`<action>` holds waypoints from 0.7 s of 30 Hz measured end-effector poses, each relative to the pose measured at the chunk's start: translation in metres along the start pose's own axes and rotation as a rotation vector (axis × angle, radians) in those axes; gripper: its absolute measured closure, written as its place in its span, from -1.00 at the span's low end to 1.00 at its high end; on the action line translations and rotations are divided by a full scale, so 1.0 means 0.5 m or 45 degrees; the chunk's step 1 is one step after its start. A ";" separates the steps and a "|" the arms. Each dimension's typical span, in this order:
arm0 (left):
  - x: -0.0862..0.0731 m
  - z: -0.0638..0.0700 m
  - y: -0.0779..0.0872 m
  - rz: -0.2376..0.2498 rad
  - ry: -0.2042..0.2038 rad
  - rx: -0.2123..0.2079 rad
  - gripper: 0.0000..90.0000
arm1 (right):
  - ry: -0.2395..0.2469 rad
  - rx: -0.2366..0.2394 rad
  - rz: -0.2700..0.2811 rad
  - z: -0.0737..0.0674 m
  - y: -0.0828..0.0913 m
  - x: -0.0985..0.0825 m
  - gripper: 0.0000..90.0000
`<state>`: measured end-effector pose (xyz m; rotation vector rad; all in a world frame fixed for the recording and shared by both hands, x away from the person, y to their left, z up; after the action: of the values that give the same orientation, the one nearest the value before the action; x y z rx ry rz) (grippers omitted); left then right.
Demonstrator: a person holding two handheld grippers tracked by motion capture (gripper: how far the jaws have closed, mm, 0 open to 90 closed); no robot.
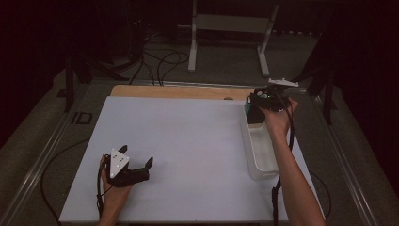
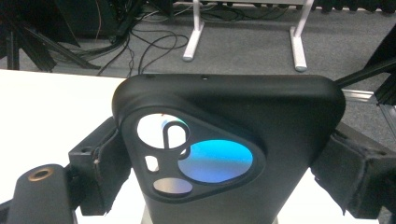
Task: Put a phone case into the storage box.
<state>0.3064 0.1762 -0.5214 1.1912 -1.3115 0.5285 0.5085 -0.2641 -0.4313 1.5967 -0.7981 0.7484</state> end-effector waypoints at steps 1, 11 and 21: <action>0.000 0.000 0.000 0.000 -0.001 0.000 -0.98 | 0.006 0.000 0.000 0.000 -0.001 -0.002 -0.72; 0.000 0.000 0.001 0.003 0.002 -0.001 -0.98 | -0.002 -0.020 -0.054 0.004 -0.029 -0.027 -0.72; 0.000 0.001 0.001 0.000 0.000 -0.002 -0.98 | 0.023 -0.047 -0.113 0.006 -0.056 -0.047 -0.73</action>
<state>0.3060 0.1761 -0.5213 1.1901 -1.3121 0.5275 0.5185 -0.2610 -0.4667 1.5798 -0.7196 0.6796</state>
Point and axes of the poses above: each handheld gripper's, and its own axes: y roughly backward along the jaws, x roughly out of its top, z roughly to its right, the point moved 6 cm from there along -y, roughly forward along the jaws, and after that the axes turned 9 degrees about -y, right-handed, at the moved point
